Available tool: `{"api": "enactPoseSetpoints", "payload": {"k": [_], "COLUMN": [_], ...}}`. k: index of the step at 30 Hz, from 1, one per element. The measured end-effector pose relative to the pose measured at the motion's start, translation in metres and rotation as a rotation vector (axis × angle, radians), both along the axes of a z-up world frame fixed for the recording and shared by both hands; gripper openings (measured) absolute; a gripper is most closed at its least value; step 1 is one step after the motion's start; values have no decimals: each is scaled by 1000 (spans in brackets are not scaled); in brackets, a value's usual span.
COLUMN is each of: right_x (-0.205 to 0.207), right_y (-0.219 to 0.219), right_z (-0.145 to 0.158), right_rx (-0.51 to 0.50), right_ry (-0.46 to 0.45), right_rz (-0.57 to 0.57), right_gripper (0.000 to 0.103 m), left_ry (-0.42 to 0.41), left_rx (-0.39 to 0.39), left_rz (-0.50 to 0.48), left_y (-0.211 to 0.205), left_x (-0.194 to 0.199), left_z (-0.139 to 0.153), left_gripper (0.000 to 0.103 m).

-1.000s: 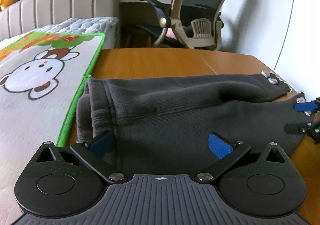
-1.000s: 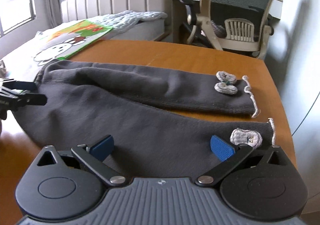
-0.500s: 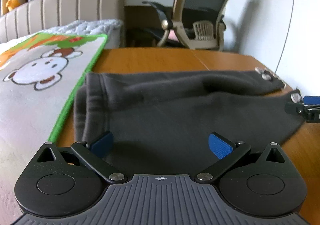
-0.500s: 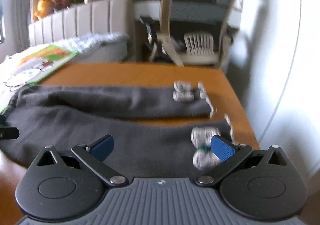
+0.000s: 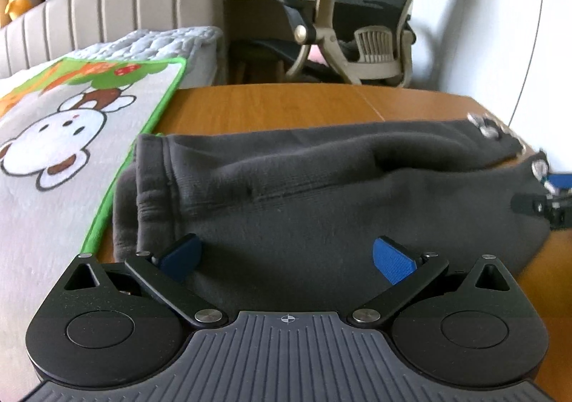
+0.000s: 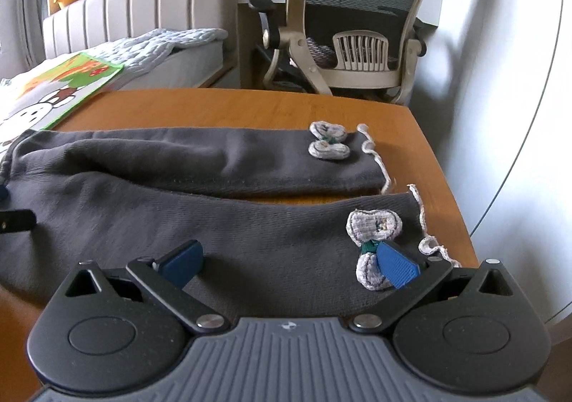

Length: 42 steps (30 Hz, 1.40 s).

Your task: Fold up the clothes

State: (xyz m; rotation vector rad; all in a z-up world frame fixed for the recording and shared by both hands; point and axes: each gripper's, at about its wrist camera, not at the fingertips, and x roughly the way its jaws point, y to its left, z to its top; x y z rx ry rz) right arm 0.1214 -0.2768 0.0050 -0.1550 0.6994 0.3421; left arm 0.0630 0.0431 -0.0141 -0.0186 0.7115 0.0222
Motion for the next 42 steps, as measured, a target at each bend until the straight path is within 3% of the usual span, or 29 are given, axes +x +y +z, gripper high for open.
{"api": "enactPoseSetpoints", "payload": {"k": [5,9,17,24,42], "right_x": [-7,-32,-97,-149,-159], "right_y": [-7,-26,-37,-35,-24], "right_z": [1,6,3,6,5], "right_rx": [16,91,166,190,164], "right_ry": [-19,-96,-15,-26,7], "right_rz": [-31,-131,-57,-18,-46], "right_gripper": [103,103,103,103,103], "left_ry": [-7,-40,-32,-33,-7], "left_rx": [2,-28,-53,-81,-51], "left_rz": [14,84,149,138,123], "left_y": [-2,-9,-39,-60,-64], "left_x": [-15,-41,-95,-131,-131], "left_z": [0,3,4,5,2], "left_gripper": [103,103,103,103,103]}}
